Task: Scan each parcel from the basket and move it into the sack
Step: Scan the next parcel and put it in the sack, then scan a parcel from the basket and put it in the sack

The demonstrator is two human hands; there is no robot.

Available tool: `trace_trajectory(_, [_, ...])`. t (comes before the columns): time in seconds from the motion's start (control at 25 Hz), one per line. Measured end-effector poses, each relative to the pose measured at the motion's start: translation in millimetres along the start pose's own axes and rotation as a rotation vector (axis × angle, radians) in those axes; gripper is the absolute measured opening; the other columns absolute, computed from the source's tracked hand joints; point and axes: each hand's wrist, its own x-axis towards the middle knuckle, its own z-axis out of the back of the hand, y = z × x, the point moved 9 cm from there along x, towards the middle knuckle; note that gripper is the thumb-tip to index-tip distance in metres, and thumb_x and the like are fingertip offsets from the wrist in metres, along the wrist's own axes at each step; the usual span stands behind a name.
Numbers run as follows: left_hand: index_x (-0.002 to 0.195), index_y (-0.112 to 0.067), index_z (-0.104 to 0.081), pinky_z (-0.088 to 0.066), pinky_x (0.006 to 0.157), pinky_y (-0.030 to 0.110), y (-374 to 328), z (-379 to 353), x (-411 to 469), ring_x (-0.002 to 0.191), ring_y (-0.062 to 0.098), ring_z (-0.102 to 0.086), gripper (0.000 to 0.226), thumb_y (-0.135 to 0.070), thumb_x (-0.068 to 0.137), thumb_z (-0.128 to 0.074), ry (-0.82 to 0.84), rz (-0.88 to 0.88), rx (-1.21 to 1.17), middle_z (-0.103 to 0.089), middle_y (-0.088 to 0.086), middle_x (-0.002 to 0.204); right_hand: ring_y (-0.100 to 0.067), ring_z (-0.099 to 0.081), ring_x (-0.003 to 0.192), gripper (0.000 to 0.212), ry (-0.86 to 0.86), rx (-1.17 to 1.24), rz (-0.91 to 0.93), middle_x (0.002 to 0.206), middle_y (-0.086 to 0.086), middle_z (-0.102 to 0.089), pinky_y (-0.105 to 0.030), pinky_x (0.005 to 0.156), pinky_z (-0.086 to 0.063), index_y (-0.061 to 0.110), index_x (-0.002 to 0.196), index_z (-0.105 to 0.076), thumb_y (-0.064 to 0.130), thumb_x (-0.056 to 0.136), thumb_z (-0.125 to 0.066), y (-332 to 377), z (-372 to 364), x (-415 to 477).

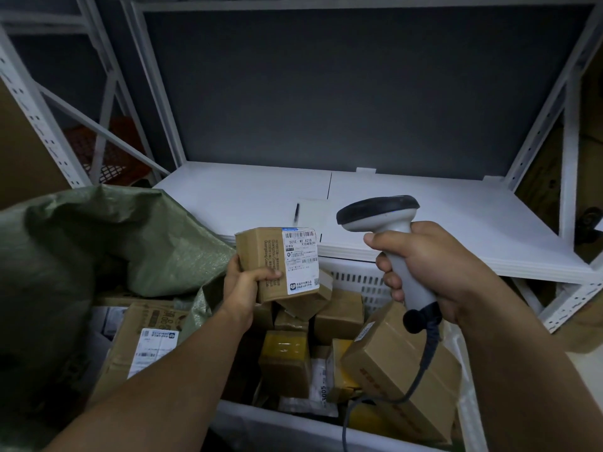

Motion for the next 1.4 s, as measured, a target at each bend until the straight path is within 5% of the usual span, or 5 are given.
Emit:
trace_trajectory(0.2, [0.109,-0.040,-0.056,-0.055,0.092,0.064,-15.1,8.6,-13.3,0.103,0.033,-0.073,0.072,-0.005,0.052,-0.081,-0.008,0.016,-0.050,-0.077,0.003,0.110,-0.019,-0.049,0.049,0.019,0.002,0.021,0.031,0.065,-0.010,-0.055,-0.031,0.049,-0.045,0.006,0.088,-0.060,0.021,0.093,-0.071,9.8,-5.3,-6.1])
trace_trajectory(0.4, [0.140,-0.022,-0.049,-0.052,0.099,0.063,-39.5,11.9,-28.1,0.110,0.035,-0.071,0.096,-0.013,0.052,-0.085,0.031,-0.033,-0.175,-0.074,0.009,0.119,-0.020,-0.051,0.050,0.018,0.038,0.070,0.085,0.065,-0.010,-0.058,-0.030,0.048,-0.045,0.006,0.089,-0.062,0.021,0.093,-0.071,21.1,-29.2,-5.6])
trace_trajectory(0.72, [0.146,-0.036,-0.050,-0.043,0.111,0.050,-51.7,71.9,-49.4,0.126,0.026,-0.056,0.060,-0.065,0.093,-0.054,-0.316,-0.060,-0.630,-0.062,0.003,0.134,-0.019,-0.050,0.049,0.021,0.129,0.070,0.119,0.065,-0.010,-0.058,-0.030,0.047,-0.045,0.007,0.082,-0.061,0.021,0.094,-0.071,28.1,-86.3,1.8])
trace_trajectory(1.08, [0.154,-0.030,-0.033,-0.044,0.111,0.046,-38.0,163.2,-36.4,0.126,0.022,-0.057,0.085,-0.067,0.085,-0.066,-0.671,-0.070,-0.883,-0.059,-0.001,0.137,-0.018,-0.053,0.050,0.024,0.210,-0.014,0.111,0.067,-0.011,-0.061,-0.030,0.047,-0.046,0.004,0.084,-0.065,0.024,0.092,-0.074,20.2,-130.9,21.5])
trace_trajectory(1.4, [0.136,-0.018,-0.061,-0.044,0.110,0.053,-13.4,177.0,0.3,0.119,0.033,-0.065,0.066,-0.061,0.086,-0.064,-0.507,0.063,-0.649,-0.066,0.011,0.135,-0.018,-0.051,0.048,0.023,0.215,-0.023,0.072,0.066,-0.011,-0.060,-0.029,0.047,-0.045,0.004,0.083,-0.063,0.023,0.092,-0.074,8.6,-143.4,30.4])
